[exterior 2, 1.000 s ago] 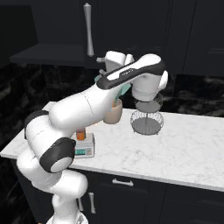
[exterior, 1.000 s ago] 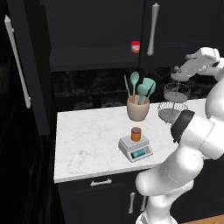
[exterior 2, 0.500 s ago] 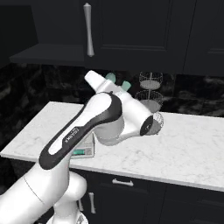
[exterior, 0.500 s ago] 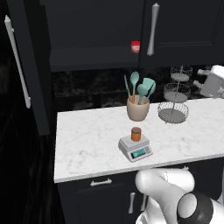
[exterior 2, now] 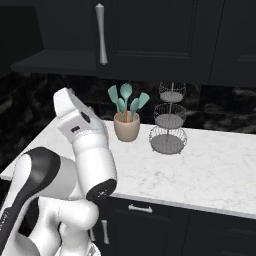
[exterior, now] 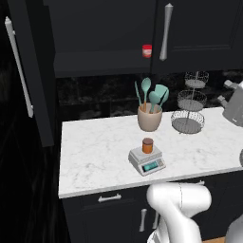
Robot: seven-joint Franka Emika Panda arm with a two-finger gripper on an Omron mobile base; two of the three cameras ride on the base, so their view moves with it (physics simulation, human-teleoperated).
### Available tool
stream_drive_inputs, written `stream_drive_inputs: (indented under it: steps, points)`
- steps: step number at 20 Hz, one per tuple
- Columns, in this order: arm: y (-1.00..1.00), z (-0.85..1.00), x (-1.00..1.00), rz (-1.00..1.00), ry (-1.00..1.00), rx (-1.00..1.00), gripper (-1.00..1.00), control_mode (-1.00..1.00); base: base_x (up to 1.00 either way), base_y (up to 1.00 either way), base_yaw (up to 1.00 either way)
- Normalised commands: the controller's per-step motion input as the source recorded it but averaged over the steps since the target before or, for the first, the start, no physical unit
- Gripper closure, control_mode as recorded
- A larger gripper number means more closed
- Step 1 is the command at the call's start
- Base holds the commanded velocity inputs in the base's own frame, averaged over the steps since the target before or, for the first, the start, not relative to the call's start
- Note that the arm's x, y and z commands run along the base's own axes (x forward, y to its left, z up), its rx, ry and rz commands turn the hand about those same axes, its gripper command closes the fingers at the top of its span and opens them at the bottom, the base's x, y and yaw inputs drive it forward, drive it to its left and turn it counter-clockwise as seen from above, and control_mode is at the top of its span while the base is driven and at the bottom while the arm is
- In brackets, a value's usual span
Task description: Pick the jam and place it on the digital scale for weighing, and close the cabinet.
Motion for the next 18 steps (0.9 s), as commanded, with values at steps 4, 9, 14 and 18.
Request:
stream_drive_inputs:
  steps: [4, 9, 14, 18]
  points:
    - [0.68, 0.13, -0.91, 0.15, -0.01, 0.02, -1.00, -1.00, 0.00, 0.00, 0.00]
    - [0.81, 0.15, -0.62, 0.21, 0.08, 0.00, -1.00, -1.00, 0.00, 0.00, 0.00]
    - [0.91, 0.01, -0.52, 0.13, 0.01, 0.00, -1.00, -1.00, 0.00, 0.00, 0.00]
    - [1.00, -0.21, -0.13, 0.00, 0.00, 0.00, -1.00, -1.00, 0.00, 0.00, 0.00]
